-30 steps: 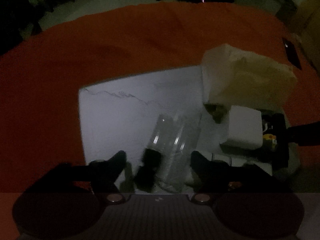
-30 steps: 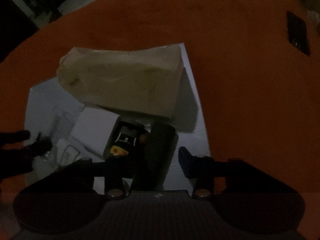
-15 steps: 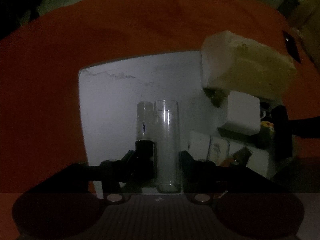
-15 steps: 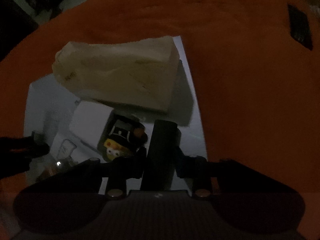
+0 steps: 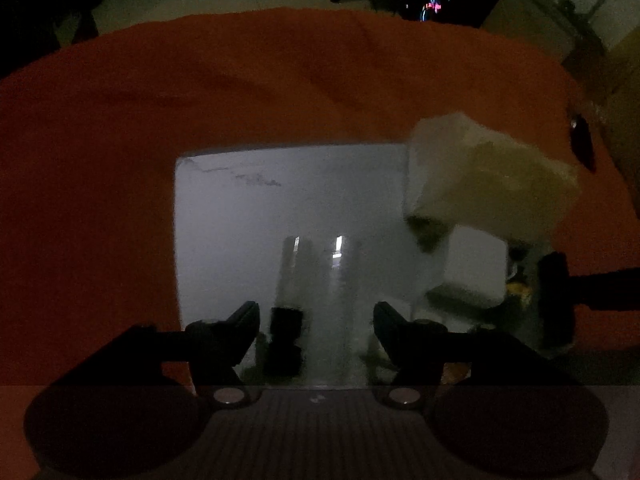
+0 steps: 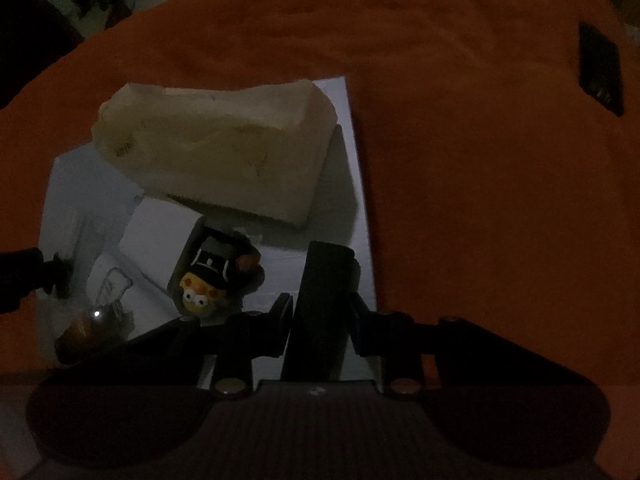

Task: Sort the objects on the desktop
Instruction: 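Lift the glass tube with the left gripper while the right gripper lifts the black marker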

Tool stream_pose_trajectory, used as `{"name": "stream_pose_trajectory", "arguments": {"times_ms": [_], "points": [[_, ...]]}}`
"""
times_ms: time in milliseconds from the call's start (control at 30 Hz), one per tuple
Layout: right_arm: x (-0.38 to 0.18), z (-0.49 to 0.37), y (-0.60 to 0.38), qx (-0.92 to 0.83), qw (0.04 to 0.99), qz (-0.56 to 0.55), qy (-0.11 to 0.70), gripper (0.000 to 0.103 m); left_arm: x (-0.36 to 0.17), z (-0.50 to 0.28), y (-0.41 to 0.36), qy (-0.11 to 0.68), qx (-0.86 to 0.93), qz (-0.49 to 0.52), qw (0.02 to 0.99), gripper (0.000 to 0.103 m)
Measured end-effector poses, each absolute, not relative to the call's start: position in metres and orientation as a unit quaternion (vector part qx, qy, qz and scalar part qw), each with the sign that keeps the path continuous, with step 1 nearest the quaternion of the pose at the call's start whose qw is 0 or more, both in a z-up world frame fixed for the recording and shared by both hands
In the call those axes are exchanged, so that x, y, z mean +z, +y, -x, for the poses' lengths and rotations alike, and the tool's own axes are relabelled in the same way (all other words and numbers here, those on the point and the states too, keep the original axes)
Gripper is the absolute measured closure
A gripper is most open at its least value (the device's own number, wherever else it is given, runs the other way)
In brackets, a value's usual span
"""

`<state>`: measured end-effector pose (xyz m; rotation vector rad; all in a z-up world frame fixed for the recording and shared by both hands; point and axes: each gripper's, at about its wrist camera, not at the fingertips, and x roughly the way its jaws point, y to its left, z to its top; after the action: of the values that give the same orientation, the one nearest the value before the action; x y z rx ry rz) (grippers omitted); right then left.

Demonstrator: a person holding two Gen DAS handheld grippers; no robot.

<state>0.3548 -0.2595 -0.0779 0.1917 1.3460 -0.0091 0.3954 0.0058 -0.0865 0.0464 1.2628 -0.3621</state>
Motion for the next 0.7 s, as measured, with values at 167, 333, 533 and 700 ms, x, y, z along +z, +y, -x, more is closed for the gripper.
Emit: {"name": "stream_pose_trajectory", "arguments": {"times_ms": [167, 333, 533, 700], "points": [[-0.077, -0.354, -0.259, 0.001, 0.780, -0.087, 0.619, 0.069, -0.086, -0.396, -0.003, 0.585, -0.178, -0.018, 0.791, 0.043], [-0.078, -0.351, -0.260, -0.003, 0.779, -0.090, 0.621, 0.069, -0.091, -0.390, -0.019, 0.589, -0.182, -0.035, 0.787, 0.043], [-0.083, -0.358, -0.260, -0.011, 0.780, -0.085, 0.620, 0.070, -0.104, -0.387, -0.024, 0.598, -0.152, -0.043, 0.786, 0.043], [-0.083, -0.358, -0.255, -0.009, 0.783, -0.082, 0.617, 0.072, -0.111, -0.392, -0.011, 0.614, -0.121, 0.021, 0.780, 0.043]]}}
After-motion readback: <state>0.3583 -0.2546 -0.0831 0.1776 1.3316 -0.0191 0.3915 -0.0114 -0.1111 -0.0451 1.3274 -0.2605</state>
